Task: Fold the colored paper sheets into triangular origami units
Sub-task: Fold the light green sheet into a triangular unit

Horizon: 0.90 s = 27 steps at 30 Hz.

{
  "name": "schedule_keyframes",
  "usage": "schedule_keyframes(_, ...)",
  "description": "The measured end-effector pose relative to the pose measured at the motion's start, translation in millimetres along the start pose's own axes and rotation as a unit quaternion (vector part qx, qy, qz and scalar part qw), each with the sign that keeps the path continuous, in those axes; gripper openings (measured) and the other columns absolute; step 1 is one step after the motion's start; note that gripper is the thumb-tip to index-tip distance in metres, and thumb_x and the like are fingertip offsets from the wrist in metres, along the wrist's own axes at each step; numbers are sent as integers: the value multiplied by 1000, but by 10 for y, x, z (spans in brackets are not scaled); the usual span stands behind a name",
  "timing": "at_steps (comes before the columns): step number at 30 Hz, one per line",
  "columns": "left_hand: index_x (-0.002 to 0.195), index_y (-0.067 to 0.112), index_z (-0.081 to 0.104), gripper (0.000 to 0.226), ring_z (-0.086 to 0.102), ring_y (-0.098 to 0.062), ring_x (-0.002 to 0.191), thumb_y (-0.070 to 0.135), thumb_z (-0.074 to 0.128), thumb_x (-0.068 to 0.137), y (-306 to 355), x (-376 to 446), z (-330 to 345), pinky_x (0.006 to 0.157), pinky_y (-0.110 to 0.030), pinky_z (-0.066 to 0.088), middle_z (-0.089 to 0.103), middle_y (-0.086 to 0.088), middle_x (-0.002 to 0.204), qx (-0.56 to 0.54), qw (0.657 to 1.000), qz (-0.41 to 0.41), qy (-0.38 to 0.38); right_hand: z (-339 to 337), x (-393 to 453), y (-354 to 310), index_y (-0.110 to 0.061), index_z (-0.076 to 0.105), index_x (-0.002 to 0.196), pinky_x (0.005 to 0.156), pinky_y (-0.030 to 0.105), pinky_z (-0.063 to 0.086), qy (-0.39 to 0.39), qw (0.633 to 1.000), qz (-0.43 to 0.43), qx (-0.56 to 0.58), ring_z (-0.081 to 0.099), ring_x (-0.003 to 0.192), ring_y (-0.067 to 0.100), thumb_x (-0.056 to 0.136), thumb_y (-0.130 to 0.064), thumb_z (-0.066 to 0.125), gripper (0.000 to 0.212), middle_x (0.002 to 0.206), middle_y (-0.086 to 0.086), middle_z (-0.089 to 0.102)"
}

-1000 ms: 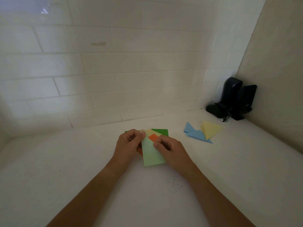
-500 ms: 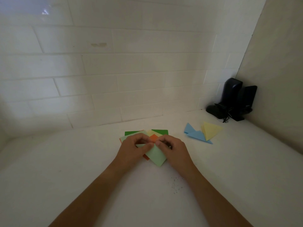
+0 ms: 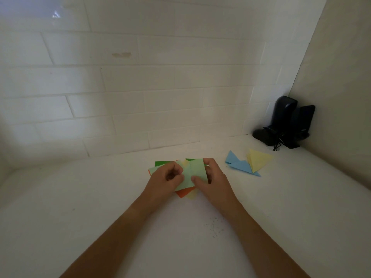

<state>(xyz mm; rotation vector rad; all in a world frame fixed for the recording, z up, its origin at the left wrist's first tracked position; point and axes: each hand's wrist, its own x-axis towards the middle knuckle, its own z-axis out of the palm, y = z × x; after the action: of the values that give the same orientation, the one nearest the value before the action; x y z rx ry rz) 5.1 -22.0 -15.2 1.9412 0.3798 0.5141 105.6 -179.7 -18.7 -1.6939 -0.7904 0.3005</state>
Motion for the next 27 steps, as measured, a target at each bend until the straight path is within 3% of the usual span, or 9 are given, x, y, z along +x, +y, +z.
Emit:
schedule_keyframes(4, 89, 14, 68, 7, 60, -11, 74, 12, 70, 95, 12, -13, -17, 69, -25, 48, 65, 5, 78, -35, 999, 14, 0, -1, -11, -33, -19, 61, 111, 66, 44, 52, -26, 998, -14, -49, 59, 73, 17, 79, -25, 61, 32, 93, 8, 67)
schedule_keyframes(8, 88, 7, 62, 10, 66, -17, 64, 6, 69, 96, 41, -21, -29, 61, -29, 55, 67, -6, 77, -66, 998, 3, -10, 4, -15, -9, -31, 55, 121, 74, 45, 58, -9, 1000, -13, -2, 69, 86, 23, 89, -10, 68, 40, 101, 1, 71)
schedule_keyframes(10, 91, 1, 58, 11, 72, -26, 60, 1, 68, 95, 54, -34, -18, 60, -36, 62, 70, -14, 77, -92, 995, -19, -20, -1, 2, 8, -30, 55, 121, 73, 36, 58, 25, 1000, -7, 14, 69, 82, 11, 92, -11, 70, 38, 102, -4, 72)
schedule_keyframes(13, 98, -8, 56, 15, 76, -40, 71, 1, 68, 95, 65, -44, -7, 66, -46, 65, 74, -25, 86, -132, 990, -38, -12, 11, 31, 29, -29, 58, 116, 77, 37, 59, 36, 999, -3, 23, 70, 85, 11, 94, -17, 72, 29, 96, -4, 74)
schedule_keyframes(16, 100, -10, 57, 18, 76, -42, 78, 6, 64, 100, 73, -40, -8, 67, -44, 65, 74, -29, 90, -172, 983, -62, -2, 18, 33, 43, -27, 64, 108, 81, 47, 58, 20, 1000, -11, 16, 71, 89, 25, 94, -17, 72, 19, 93, 0, 75)
schedule_keyframes(22, 86, -6, 63, 20, 76, -40, 73, 9, 66, 100, 73, -34, -26, 66, -37, 65, 75, -25, 81, -165, 984, -52, 39, 19, 34, 23, -24, 65, 97, 77, 40, 56, 38, 999, -13, 14, 69, 87, 23, 94, -17, 72, 11, 89, 0, 73)
schedule_keyframes(27, 102, -6, 67, 17, 77, -32, 77, 10, 70, 97, 81, -37, -20, 71, -32, 65, 77, -22, 86, -176, 983, -51, 24, 7, 47, 36, -25, 64, 92, 72, 33, 56, 43, 998, -2, 41, 70, 87, 24, 94, -17, 72, 11, 88, 2, 72)
